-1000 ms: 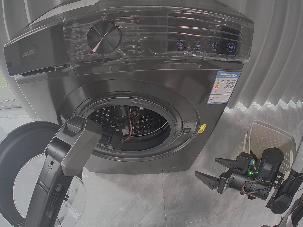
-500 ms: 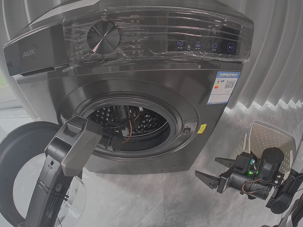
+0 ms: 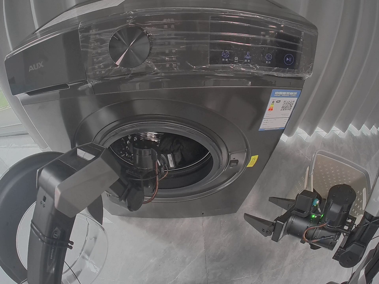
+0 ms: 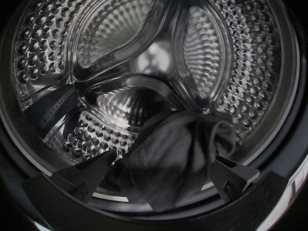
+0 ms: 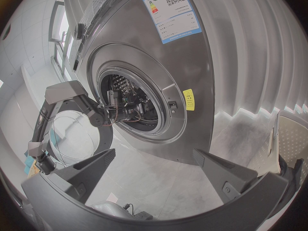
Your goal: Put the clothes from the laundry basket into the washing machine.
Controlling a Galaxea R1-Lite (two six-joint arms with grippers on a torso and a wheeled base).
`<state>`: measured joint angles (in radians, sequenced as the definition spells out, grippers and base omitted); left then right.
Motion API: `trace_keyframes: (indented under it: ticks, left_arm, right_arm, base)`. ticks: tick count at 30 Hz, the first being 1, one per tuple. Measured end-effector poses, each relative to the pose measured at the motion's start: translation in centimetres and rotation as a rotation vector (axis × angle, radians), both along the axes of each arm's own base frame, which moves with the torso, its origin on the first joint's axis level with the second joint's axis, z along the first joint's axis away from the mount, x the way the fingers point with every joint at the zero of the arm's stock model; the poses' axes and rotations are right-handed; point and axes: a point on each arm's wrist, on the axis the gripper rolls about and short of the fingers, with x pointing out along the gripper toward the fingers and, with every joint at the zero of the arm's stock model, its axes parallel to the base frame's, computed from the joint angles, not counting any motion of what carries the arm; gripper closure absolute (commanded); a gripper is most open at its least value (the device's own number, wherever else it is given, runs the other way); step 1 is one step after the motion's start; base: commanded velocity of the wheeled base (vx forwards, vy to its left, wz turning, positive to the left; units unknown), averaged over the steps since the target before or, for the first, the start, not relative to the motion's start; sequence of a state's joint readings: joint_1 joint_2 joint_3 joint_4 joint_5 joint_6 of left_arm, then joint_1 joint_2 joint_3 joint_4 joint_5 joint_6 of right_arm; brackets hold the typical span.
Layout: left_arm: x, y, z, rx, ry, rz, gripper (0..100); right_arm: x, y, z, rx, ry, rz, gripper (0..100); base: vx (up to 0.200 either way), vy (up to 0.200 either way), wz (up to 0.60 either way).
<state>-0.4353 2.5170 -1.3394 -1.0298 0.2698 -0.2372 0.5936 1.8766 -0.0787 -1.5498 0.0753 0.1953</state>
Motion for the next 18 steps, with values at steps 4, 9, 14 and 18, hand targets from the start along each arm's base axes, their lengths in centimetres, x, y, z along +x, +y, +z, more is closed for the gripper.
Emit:
trace_keyframes:
  ticks: [4,9,14,18]
  left_arm:
    - [-3.5,0.3,0.2,0.020,0.041,-0.028,0]
    - [-8.0,0.9,0.9,0.026,0.051,-0.067,0]
    - [-10.9,1.5,1.8,0.031,0.049,-0.088,0]
    - [-11.2,1.5,2.8,0.015,0.013,-0.091,0]
  right_arm:
    - [0.0,0.0,0.0,0.000,-0.001,0.002,0]
    - [-0.2,0.1,0.1,0.001,-0.003,0.009,0]
    - [-0.4,0.3,0.1,0.000,-0.003,0.020,0]
    - [-0.5,0.5,0.1,-0.001,-0.003,0.029,0]
  base:
    - [0.000,0.000,0.00]
    - [0.000,0.000,0.00]
    - [0.000,0.000,0.00]
    - [0.000,0.000,0.00]
